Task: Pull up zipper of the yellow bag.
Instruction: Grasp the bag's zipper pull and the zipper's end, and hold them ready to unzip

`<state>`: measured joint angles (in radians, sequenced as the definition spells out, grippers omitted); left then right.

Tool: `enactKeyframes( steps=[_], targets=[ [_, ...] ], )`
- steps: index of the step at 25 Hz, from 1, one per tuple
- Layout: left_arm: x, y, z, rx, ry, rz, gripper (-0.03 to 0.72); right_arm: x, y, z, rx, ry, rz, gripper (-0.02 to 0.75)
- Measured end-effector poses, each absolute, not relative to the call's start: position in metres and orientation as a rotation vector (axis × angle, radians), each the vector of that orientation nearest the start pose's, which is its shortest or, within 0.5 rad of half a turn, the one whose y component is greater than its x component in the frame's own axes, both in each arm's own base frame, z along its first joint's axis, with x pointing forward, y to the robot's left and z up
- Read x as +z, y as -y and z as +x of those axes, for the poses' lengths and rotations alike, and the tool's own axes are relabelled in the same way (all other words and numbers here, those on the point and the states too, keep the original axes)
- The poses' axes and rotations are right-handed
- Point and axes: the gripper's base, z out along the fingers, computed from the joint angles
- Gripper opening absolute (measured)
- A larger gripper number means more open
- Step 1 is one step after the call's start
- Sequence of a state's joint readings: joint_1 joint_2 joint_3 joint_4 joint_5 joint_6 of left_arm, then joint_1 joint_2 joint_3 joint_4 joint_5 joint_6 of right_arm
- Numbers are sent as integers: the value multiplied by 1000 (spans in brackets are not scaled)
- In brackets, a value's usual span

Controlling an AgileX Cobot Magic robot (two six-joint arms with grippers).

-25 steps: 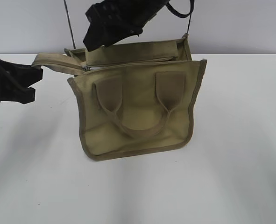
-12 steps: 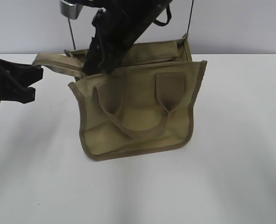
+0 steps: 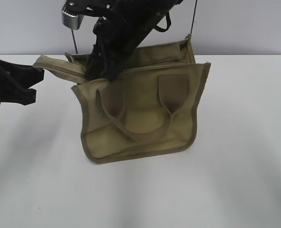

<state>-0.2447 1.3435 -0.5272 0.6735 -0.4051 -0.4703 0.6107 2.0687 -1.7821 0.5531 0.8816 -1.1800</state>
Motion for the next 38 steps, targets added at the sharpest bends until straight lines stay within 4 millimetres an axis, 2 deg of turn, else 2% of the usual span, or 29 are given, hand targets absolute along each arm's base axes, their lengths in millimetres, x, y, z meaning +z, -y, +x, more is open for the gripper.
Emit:
enactKeyframes(
  steps=[12,15,20,23,38],
  targets=[
    [226,87,244,-345,-1840,540,7,234,-303,358,431,-1827,-1819,270],
    [227,87,244,-346,-1839,540,7,228,-305,360,413,-1834,-1811,195],
    [227,87,244,-346,-1839,541,7,222,-307,362,400,-1868,-1789,10],
    [227,87,244,-346,-1839,541,7,222,-307,362,386,-1912,-1760,-15],
    [222,85,245,-320,-1882,539,7,284,-284,343,263,-1857,-1796,-15]
  ],
)
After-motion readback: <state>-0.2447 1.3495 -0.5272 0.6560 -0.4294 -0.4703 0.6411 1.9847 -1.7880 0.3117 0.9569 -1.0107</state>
